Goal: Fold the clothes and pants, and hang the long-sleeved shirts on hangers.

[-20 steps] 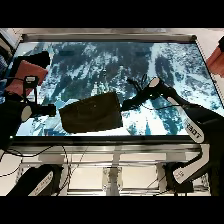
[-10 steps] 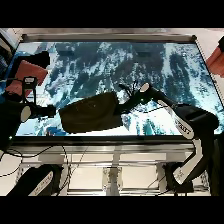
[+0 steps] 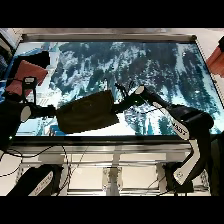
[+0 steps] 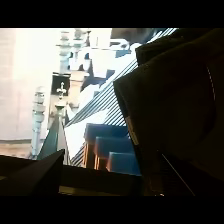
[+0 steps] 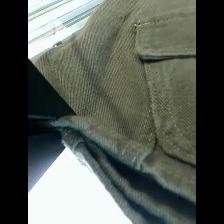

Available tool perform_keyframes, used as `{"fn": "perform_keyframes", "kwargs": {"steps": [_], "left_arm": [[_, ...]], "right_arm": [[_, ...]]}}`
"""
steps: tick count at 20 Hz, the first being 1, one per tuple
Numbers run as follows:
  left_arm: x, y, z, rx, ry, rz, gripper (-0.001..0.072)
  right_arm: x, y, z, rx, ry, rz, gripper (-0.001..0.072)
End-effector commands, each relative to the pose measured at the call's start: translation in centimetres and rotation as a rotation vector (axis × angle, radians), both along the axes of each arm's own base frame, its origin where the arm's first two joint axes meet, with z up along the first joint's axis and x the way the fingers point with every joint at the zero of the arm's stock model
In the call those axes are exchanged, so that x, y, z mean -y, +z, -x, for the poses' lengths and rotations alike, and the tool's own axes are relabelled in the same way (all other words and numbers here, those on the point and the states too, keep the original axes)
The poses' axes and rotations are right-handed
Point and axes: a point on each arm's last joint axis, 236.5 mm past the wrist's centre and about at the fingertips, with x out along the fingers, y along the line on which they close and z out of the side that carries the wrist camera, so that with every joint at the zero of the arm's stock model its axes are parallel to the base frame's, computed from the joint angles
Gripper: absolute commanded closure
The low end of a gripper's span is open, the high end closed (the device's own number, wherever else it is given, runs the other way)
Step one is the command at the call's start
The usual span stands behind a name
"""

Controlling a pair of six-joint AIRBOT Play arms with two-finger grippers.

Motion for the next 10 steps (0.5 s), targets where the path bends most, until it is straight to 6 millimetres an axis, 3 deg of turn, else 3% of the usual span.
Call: {"fn": "perform_keyframes", "kwargs": {"steps": [1,3,5,8,10], "left_arm": [[0.0,0.0,0.0,-0.001,0.001,0.002,0.0045],[0.0,-0.1,0.1,-0.005,0.002,0.000,0.0045],[0.0,-0.1,0.1,-0.007,0.002,0.002,0.0045],[0.0,-0.3,0.1,-0.012,0.002,0.002,0.0046],[0.0,-0.7,0.3,-0.021,0.001,0.001,0.0046]], "right_arm": [[0.2,0.8,-0.9,0.009,-0.015,-0.006,0.0688],[3.3,1.9,-3.5,0.027,-0.073,0.037,0.0687],[9.4,2.8,-5.8,0.043,-0.110,0.151,0.0688],[23.8,3.3,-8.1,0.027,-0.276,0.410,0.0688],[33.6,3.4,-7.7,-0.028,-0.452,0.546,0.0687]]}}
